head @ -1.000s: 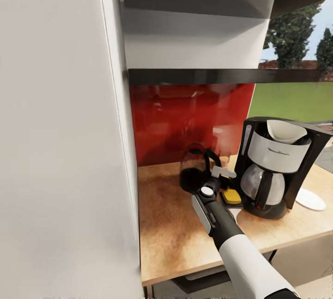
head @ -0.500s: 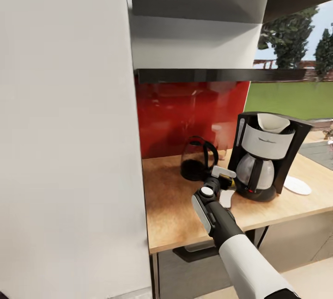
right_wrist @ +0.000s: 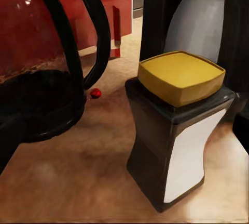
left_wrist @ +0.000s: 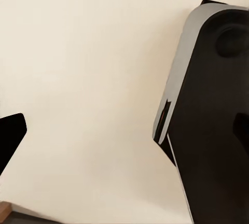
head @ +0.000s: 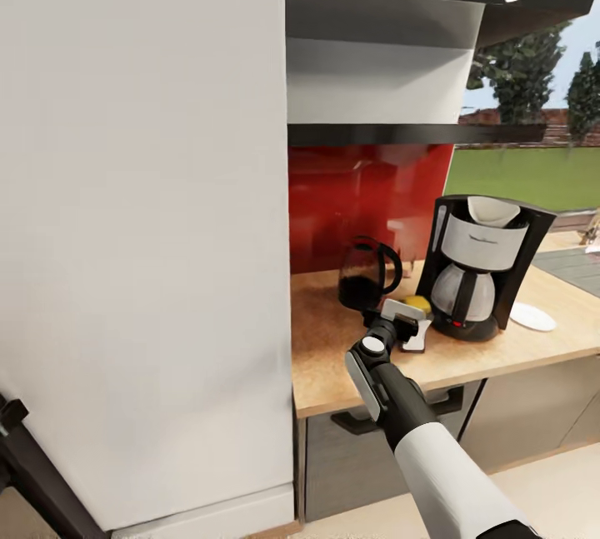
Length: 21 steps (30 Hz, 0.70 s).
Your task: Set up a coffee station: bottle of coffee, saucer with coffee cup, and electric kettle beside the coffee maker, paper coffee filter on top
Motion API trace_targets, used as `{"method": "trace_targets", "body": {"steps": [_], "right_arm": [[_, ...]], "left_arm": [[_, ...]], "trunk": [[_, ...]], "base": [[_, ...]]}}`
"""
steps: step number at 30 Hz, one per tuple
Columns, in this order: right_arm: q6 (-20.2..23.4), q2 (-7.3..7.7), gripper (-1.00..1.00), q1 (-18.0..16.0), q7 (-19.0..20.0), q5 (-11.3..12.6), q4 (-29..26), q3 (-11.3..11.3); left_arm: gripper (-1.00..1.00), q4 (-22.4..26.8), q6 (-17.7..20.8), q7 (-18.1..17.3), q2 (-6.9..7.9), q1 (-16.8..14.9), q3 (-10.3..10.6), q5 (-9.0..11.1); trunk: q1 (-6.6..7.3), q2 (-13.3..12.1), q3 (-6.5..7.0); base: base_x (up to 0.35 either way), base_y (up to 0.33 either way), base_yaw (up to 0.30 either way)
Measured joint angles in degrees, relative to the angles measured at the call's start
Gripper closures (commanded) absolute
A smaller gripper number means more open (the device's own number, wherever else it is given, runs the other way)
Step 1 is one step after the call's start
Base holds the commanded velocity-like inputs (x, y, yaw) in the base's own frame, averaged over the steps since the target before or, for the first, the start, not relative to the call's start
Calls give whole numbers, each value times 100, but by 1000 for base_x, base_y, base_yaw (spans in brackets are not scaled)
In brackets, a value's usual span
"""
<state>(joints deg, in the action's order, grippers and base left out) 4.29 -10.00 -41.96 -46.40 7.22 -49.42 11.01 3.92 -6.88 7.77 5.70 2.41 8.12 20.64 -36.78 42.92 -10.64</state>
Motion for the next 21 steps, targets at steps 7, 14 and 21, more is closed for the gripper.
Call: {"method": "trace_targets", "body": {"steps": [7, 14, 21], "right_arm": [[0, 0, -100, 0, -1, 1, 0, 1], [-5, 0, -100, 0, 1, 16, 57, 2], [-703, 0, -100, 10, 11, 5, 1142, 16]], "left_arm": [[-100, 3, -18, -1, -8, 0, 10, 0], [-100, 4, -37, -3, -33, 0, 50, -14], [-100, 4, -59, -3, -19, -1, 44, -14]], "trunk": [[1, 1, 0], [-1, 1, 0], [-2, 0, -1]], "base": [[-44, 35, 0], [-115, -121, 0], [-266, -158, 0]]}}
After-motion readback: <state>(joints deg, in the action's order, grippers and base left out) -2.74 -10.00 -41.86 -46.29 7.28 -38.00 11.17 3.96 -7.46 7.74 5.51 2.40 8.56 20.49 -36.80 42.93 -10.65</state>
